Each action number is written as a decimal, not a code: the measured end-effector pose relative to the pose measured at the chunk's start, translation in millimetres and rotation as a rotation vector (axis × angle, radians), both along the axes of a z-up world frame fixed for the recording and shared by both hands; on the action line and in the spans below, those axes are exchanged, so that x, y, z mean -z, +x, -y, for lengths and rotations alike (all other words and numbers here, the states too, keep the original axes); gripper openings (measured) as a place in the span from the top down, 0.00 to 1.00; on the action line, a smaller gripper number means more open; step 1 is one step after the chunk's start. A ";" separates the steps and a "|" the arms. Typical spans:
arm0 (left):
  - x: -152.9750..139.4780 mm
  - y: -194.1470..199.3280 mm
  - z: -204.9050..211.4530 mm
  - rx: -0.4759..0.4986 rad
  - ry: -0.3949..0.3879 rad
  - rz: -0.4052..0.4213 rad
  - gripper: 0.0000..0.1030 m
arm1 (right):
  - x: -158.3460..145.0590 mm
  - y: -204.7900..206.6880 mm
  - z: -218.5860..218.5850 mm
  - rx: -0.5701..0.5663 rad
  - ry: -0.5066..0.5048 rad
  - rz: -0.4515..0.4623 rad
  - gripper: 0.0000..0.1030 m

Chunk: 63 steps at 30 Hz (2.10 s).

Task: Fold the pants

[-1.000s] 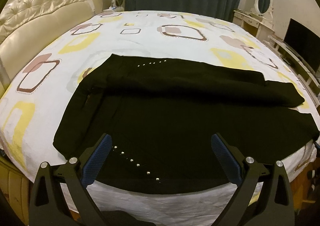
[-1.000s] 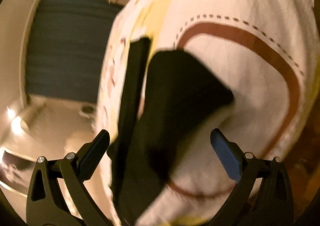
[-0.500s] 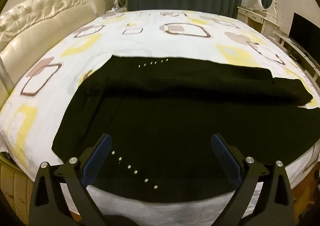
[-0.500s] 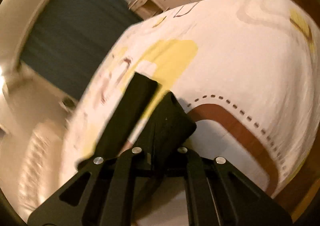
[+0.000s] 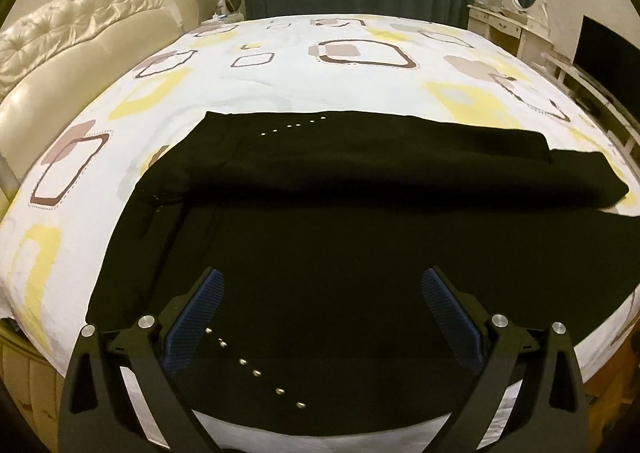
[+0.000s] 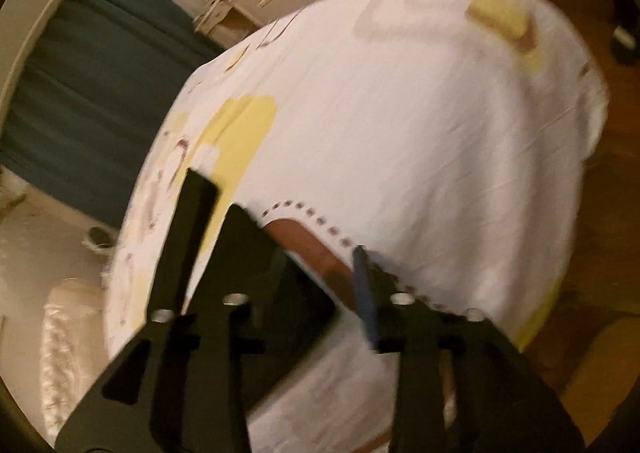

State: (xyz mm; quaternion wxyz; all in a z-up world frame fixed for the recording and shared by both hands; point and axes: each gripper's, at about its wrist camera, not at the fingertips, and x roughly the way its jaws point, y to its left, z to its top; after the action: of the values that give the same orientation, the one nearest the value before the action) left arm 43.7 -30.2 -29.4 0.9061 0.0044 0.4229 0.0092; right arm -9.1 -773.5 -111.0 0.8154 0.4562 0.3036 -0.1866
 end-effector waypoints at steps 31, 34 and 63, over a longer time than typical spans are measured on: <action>-2.2 94.0 -203.4 0.135 -0.074 -0.078 0.04 | -88.9 271.5 -438.1 -1.221 -0.519 -0.099 0.40; 2.9 137.8 -211.9 0.149 -0.059 -0.087 0.04 | -75.3 300.5 -456.5 -1.278 -0.522 -0.119 0.40; 37.3 269.6 -171.8 0.414 -0.222 -0.279 0.90 | -48.5 338.3 -546.6 -1.565 -0.671 -0.216 0.93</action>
State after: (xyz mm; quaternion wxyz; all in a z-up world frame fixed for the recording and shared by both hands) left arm 313.2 141.6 -66.7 0.8166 -0.0074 0.5323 -0.2232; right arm 329.1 -226.9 -62.6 0.7680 -0.1700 0.5356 0.3073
